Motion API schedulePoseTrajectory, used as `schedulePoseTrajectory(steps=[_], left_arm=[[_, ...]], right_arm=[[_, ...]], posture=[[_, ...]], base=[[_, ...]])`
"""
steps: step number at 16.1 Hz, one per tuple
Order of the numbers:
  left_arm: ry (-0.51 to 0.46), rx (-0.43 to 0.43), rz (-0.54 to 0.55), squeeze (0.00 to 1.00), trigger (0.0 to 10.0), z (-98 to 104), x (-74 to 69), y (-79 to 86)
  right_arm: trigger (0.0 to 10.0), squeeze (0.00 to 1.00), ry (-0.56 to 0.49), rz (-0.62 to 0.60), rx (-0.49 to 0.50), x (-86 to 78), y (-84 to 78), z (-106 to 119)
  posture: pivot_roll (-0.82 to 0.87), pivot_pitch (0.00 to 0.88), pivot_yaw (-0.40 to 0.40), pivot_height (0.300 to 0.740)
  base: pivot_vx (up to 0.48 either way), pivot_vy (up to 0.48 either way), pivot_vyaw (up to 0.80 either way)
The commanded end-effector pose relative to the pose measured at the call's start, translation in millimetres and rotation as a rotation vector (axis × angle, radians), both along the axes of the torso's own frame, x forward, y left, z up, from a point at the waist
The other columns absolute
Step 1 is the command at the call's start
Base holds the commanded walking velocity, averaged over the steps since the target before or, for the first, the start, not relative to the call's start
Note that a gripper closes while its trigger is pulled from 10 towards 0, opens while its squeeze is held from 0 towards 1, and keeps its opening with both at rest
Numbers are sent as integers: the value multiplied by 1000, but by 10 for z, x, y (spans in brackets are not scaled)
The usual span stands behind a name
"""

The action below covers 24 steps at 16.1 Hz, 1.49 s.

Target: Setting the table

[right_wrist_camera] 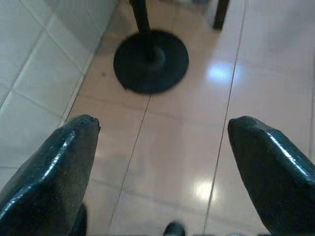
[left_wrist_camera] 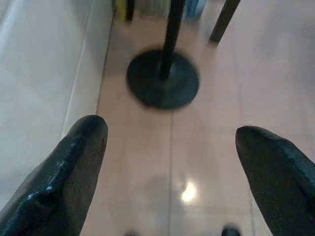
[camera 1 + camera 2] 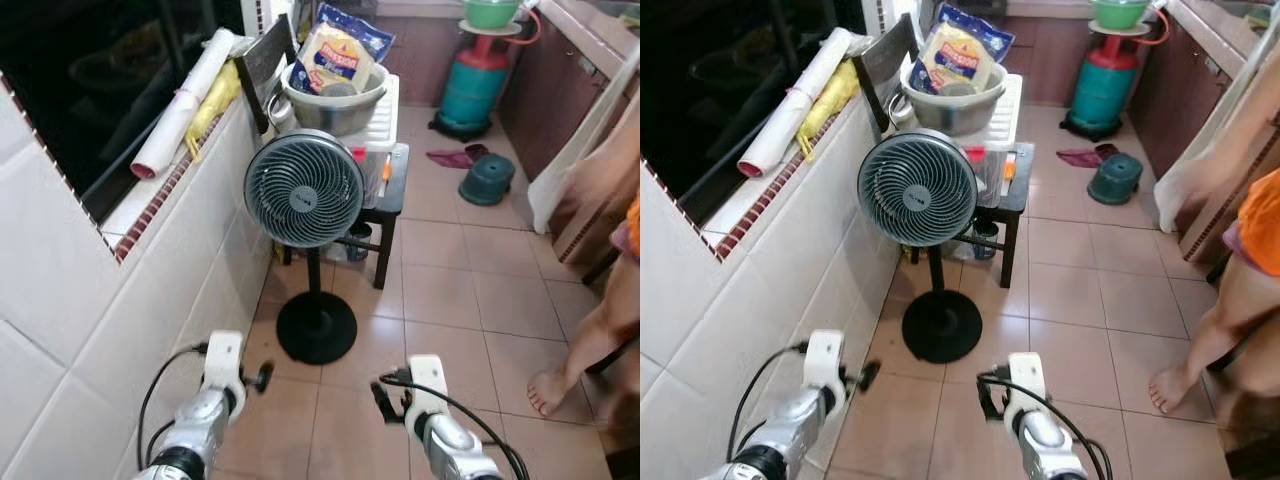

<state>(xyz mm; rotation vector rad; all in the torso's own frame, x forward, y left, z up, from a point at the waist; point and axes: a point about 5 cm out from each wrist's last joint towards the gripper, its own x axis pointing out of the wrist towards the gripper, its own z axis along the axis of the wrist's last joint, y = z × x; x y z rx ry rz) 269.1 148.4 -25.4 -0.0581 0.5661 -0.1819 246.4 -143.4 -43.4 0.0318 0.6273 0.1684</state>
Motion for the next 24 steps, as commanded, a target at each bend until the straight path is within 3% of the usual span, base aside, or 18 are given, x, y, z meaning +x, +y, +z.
schedulePoseTrajectory(steps=[1,6,7,8,14,16,20,24], left_arm=[[-44,7,-25,0,10000,53,40,-11],[-156,9,-76,0,10000,198,135,-42],[-220,17,-104,0,10000,275,154,-40],[-279,14,-136,0,10000,355,132,-23],[-435,53,-187,0,10000,582,-39,18],[-503,111,-196,0,10000,722,-43,66],[-511,136,-185,0,10000,821,-146,164],[-478,159,-95,0,10000,831,-215,269]], right_arm=[[10000,0,-44,5,-17,68,-48,64],[10000,0,-148,-26,-26,209,-185,218],[10000,0,-197,-40,-5,251,-208,284],[10000,0,-262,-38,4,269,-235,360],[10000,0,-415,-27,-16,267,-386,592],[10000,0,-445,-50,-11,259,-463,675],[10000,0,-459,-82,-16,142,-543,737],[10000,0,-442,-116,0,-38,-565,743]], posture=[[25,0,-14,740],[21,0,-8,740],[18,0,-1,740],[17,0,-1,740],[9,0,-2,740],[8,0,0,740],[2,0,5,740],[-3,0,18,740]], base=[[0,0,0],[0,0,0],[0,0,0],[0,0,0],[0,0,0],[0,0,0],[0,0,0],[0,0,0]])
